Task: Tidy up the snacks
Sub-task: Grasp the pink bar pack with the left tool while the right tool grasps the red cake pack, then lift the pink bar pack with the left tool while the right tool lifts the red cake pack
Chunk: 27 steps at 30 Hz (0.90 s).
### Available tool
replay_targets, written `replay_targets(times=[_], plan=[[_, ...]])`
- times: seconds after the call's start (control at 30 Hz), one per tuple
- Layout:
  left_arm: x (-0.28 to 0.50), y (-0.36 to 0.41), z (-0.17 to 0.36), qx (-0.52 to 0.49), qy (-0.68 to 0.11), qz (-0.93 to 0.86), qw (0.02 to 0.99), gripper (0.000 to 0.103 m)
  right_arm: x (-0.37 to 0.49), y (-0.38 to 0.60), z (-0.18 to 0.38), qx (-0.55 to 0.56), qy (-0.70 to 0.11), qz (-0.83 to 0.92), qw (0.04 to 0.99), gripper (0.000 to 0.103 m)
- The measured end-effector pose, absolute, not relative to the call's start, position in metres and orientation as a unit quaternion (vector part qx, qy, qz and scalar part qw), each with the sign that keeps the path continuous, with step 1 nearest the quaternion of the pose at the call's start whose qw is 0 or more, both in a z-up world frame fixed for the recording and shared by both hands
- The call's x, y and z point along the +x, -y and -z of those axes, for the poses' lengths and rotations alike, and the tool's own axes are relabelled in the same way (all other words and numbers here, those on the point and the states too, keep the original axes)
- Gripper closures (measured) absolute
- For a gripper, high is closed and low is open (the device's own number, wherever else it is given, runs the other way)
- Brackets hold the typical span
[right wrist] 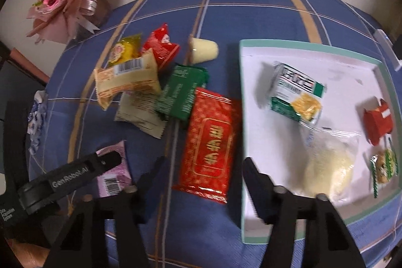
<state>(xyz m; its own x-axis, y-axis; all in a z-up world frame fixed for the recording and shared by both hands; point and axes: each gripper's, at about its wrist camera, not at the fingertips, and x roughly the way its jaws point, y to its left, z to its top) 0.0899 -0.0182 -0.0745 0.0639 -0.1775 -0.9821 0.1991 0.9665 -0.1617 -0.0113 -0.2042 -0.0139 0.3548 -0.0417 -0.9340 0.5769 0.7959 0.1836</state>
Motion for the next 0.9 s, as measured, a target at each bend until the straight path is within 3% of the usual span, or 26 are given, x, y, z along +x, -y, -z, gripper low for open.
replay_targets(times=[0.1, 0.17, 0.3, 0.47, 0.9], plan=[[0.086, 0.011, 0.072, 0.01, -0.669, 0.137, 0.731, 0.049, -0.006, 0.202, 0.016, 0.251, -0.534, 0.194, 0.784, 0.05], [0.084, 0.015, 0.069, 0.016, -0.666, 0.139, 0.733, 0.052, -0.004, 0.2, 0.019, 0.249, -0.537, 0.196, 0.782, 0.056], [0.081, 0.02, 0.065, 0.018, -0.663, 0.146, 0.734, 0.057, 0.002, 0.197, 0.03, 0.25, -0.546, 0.197, 0.775, 0.056], [0.086, 0.032, 0.047, 0.015, -0.659, 0.15, 0.737, 0.058, 0.008, 0.198, 0.044, 0.253, -0.553, 0.204, 0.767, 0.057], [0.097, 0.034, 0.057, 0.016, -0.659, 0.147, 0.737, 0.058, 0.024, 0.197, 0.051, 0.236, -0.56, 0.2, 0.769, 0.056]])
